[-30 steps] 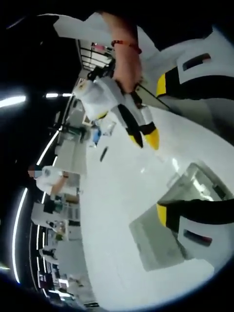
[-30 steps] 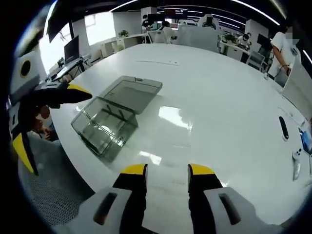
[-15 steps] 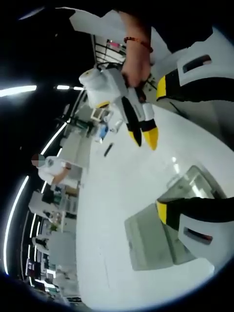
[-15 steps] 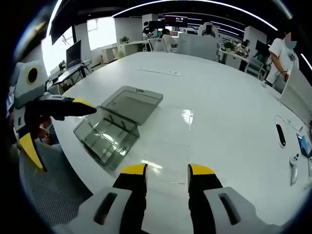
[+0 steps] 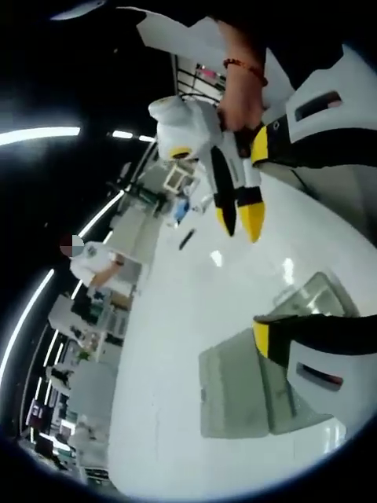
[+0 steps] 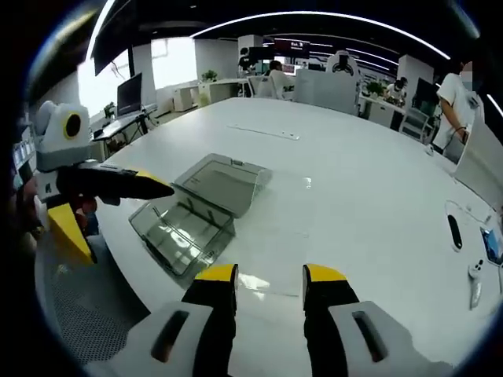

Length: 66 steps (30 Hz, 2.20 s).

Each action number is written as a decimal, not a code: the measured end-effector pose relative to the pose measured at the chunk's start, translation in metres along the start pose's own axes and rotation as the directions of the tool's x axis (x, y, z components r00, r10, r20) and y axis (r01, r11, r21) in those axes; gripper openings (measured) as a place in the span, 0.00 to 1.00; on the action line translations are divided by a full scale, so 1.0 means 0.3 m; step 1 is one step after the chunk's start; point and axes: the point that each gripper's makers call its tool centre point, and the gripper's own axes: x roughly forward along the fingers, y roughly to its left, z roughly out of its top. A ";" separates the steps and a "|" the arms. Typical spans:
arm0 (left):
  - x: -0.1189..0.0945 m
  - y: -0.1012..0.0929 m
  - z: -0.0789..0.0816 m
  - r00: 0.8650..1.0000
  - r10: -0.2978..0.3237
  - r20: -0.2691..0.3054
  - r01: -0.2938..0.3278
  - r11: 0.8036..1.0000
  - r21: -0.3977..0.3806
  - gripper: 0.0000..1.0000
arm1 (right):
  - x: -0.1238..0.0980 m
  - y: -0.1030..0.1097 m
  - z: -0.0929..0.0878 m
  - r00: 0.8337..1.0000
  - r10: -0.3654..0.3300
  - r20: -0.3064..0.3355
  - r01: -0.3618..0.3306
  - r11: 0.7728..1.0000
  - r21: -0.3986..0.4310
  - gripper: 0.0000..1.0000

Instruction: Insert the divider into the dual guide fixture by aligning both edges with the guide slots and pushing it downward to the bottom, including one-sided entry, uneven engagement, binding, and posture correction.

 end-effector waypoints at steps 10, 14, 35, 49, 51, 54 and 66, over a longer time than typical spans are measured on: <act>-0.004 0.024 0.015 1.000 0.022 0.018 -0.022 1.000 -0.022 0.68 | -0.002 0.042 0.016 0.999 0.029 0.036 -0.027 0.999 -0.038 0.29; -0.001 0.028 0.009 1.000 0.025 0.012 -0.024 0.999 -0.032 0.64 | -0.005 0.049 0.021 0.998 0.037 0.041 -0.035 0.998 -0.047 0.29; -0.001 0.068 0.039 0.995 0.079 0.063 -0.070 0.990 -0.125 0.50 | -0.027 0.086 0.047 0.995 0.074 0.073 -0.067 0.993 -0.092 0.29; 0.007 0.055 0.062 0.993 0.060 0.105 -0.040 0.982 -0.187 0.37 | -0.043 0.146 0.062 0.989 0.114 0.097 -0.104 0.990 -0.100 0.29; 0.008 0.058 0.060 0.993 0.063 0.103 -0.042 0.980 -0.195 0.35 | -0.044 0.154 0.065 0.988 0.119 0.097 -0.108 0.988 -0.111 0.29; 0.010 0.058 0.063 0.992 0.064 0.109 -0.041 0.978 -0.203 0.31 | -0.046 0.162 0.070 0.987 0.125 0.103 -0.113 0.987 -0.112 0.29; 0.005 0.065 0.086 0.987 0.064 0.149 -0.024 0.966 -0.258 0.18 | -0.051 0.200 0.092 0.981 0.155 0.121 -0.139 0.982 -0.127 0.29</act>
